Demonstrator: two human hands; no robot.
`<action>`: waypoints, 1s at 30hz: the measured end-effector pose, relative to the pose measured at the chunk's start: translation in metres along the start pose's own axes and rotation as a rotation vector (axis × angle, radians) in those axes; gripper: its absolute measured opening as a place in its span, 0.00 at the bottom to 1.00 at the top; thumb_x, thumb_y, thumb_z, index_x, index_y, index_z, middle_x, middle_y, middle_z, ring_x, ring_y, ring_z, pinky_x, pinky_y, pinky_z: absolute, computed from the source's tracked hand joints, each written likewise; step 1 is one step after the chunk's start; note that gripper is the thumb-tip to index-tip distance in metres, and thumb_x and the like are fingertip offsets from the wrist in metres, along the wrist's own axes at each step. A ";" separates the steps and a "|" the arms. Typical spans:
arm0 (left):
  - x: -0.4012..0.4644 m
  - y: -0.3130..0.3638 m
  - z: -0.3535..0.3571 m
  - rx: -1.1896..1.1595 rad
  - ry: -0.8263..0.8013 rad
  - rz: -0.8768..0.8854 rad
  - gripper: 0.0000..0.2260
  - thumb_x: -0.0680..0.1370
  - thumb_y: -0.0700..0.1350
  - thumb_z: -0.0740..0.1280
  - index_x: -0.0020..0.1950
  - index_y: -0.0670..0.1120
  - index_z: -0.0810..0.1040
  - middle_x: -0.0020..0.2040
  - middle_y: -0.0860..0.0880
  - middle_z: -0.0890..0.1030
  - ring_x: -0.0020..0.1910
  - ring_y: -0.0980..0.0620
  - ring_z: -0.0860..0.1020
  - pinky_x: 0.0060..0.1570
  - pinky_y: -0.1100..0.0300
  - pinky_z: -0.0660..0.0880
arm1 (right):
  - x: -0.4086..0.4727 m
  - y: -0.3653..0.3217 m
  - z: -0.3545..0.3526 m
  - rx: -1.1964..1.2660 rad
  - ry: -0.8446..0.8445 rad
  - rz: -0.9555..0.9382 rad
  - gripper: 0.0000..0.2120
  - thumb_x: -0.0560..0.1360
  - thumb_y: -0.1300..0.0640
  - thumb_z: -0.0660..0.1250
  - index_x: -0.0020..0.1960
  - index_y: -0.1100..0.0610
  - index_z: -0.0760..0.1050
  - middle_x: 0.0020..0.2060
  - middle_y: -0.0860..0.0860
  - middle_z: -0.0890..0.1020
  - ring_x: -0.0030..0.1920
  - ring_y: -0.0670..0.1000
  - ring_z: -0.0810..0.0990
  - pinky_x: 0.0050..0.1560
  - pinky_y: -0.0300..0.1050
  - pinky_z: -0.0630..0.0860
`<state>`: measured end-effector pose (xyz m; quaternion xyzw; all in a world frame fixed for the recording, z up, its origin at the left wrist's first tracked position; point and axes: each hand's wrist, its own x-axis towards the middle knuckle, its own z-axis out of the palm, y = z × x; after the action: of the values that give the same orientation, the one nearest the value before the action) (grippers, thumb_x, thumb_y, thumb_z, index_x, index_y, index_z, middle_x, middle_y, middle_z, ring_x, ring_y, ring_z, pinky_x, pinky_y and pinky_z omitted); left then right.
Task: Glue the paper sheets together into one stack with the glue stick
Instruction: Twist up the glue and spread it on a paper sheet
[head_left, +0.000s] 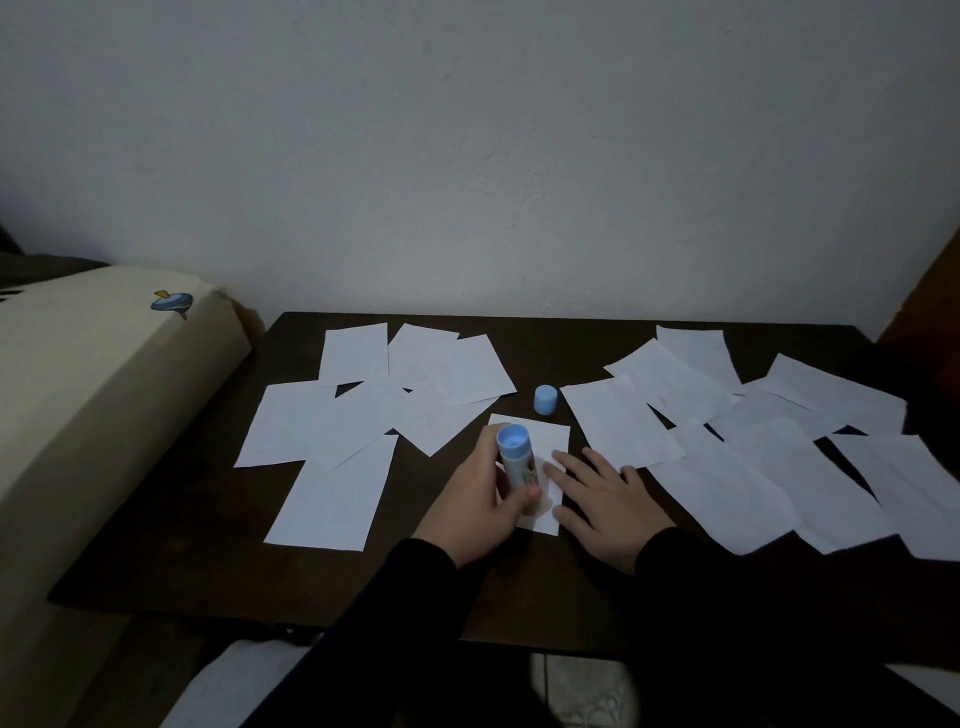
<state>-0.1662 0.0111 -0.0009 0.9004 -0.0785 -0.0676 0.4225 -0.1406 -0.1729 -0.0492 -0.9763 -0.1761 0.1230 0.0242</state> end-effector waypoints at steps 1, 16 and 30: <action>-0.001 0.001 0.002 0.023 -0.015 0.015 0.28 0.77 0.49 0.68 0.72 0.56 0.57 0.67 0.53 0.72 0.58 0.55 0.74 0.58 0.62 0.73 | -0.001 0.000 0.000 0.008 0.005 -0.001 0.28 0.81 0.41 0.48 0.79 0.45 0.46 0.78 0.44 0.46 0.78 0.52 0.44 0.73 0.62 0.48; -0.003 -0.002 0.000 0.142 -0.069 0.042 0.24 0.78 0.44 0.67 0.70 0.55 0.60 0.68 0.54 0.70 0.66 0.56 0.70 0.58 0.66 0.65 | -0.001 -0.007 -0.010 0.066 0.003 0.049 0.31 0.79 0.41 0.57 0.78 0.44 0.50 0.78 0.44 0.50 0.78 0.52 0.47 0.74 0.63 0.50; -0.009 -0.024 -0.031 0.050 0.073 -0.103 0.30 0.78 0.42 0.66 0.72 0.56 0.52 0.70 0.47 0.70 0.67 0.47 0.72 0.64 0.53 0.70 | -0.005 -0.010 -0.012 0.073 0.026 0.045 0.31 0.78 0.41 0.57 0.78 0.45 0.51 0.78 0.44 0.52 0.77 0.52 0.48 0.74 0.62 0.50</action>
<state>-0.1669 0.0508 0.0008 0.9155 -0.0182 -0.0544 0.3982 -0.1454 -0.1653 -0.0356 -0.9800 -0.1492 0.1174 0.0594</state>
